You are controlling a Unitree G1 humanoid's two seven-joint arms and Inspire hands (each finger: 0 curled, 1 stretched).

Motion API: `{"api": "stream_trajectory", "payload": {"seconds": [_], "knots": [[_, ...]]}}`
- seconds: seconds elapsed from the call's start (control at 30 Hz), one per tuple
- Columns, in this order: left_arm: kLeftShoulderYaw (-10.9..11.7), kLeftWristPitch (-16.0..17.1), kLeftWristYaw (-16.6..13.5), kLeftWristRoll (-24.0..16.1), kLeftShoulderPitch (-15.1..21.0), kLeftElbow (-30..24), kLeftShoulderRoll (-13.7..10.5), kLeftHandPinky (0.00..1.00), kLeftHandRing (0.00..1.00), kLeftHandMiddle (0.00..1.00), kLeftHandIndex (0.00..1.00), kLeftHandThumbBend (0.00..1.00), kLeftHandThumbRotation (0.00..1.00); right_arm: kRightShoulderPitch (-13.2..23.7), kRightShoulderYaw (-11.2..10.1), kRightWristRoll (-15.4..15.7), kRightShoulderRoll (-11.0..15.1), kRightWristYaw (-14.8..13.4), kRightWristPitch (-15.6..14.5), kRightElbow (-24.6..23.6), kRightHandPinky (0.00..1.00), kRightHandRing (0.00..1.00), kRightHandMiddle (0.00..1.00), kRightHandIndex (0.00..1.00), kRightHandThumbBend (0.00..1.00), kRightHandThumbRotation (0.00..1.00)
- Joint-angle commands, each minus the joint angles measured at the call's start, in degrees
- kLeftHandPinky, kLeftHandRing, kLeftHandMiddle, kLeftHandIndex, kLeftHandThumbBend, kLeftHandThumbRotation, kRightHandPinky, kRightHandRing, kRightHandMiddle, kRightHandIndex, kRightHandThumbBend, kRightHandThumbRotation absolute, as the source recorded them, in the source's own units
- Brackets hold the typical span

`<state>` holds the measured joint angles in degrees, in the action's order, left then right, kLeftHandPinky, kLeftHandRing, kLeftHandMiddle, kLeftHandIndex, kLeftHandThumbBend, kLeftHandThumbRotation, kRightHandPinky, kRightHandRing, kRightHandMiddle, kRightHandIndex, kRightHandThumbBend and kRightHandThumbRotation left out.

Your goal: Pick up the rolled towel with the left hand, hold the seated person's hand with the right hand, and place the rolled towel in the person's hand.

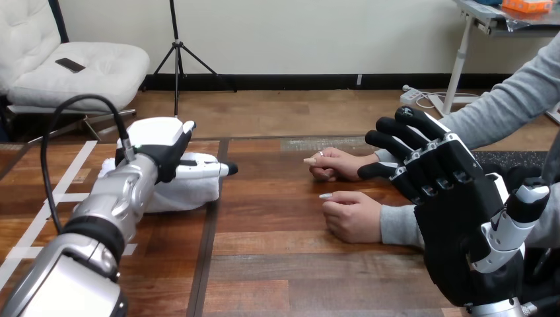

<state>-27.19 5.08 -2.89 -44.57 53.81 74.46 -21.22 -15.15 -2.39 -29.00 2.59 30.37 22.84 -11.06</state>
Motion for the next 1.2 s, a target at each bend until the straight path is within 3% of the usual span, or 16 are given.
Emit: {"api": "stream_trajectory", "payload": {"seconds": [0.0,1.17], "knots": [[-0.1,-1.1,0.7,0.9,4.8,1.1,0.6,0.93,0.99,1.0,0.99,0.77,1.0,2.4,0.2,0.3,0.0,-0.4,0.1,-2.2,0.61,0.8,0.79,0.78,0.92,1.0],[-2.5,-5.6,6.6,0.8,3.7,2.5,1.5,0.92,1.0,1.0,0.99,0.84,1.0,2.8,0.0,-0.4,0.1,0.1,0.8,-2.2,0.62,0.78,0.78,0.77,0.91,1.0]]}}
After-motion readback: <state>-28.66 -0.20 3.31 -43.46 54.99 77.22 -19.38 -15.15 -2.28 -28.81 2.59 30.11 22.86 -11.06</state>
